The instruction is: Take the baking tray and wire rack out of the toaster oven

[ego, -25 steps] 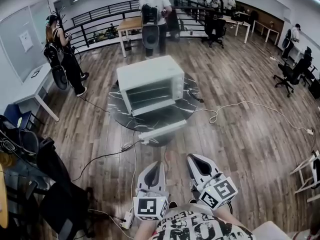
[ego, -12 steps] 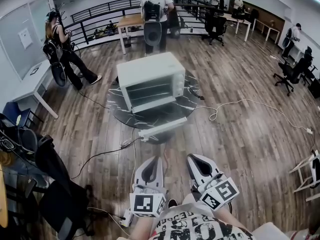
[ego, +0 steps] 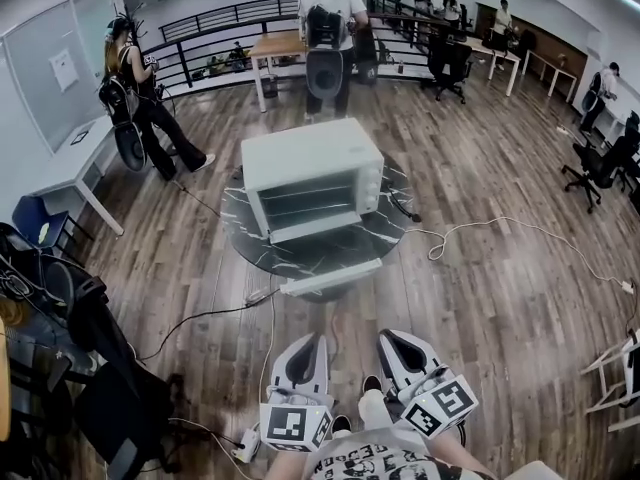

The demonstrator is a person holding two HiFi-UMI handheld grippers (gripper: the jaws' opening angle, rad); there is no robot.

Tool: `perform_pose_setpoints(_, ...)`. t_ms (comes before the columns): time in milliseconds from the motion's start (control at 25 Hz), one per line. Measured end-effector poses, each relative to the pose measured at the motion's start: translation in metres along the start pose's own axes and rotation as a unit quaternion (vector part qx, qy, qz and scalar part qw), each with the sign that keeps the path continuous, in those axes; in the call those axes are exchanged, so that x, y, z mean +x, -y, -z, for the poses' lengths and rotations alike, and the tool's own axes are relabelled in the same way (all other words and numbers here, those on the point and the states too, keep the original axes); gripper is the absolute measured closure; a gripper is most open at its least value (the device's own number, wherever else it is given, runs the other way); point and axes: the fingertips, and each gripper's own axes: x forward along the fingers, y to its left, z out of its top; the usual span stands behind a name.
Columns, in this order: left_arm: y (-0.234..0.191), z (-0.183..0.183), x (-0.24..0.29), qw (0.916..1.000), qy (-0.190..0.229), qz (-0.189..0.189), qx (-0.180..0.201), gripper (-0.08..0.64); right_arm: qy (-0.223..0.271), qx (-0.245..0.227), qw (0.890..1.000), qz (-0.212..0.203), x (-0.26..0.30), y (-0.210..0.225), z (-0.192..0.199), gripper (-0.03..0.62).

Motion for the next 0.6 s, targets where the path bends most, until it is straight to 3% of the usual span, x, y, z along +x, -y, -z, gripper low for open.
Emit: perform_pose_setpoints(600,0.009,0.014,0.121,0.9984,0.002,-0.052,-0.022,0.558,-0.036,0.029,0.997,-0.058,0.07,0.114,-0.008,0.589)
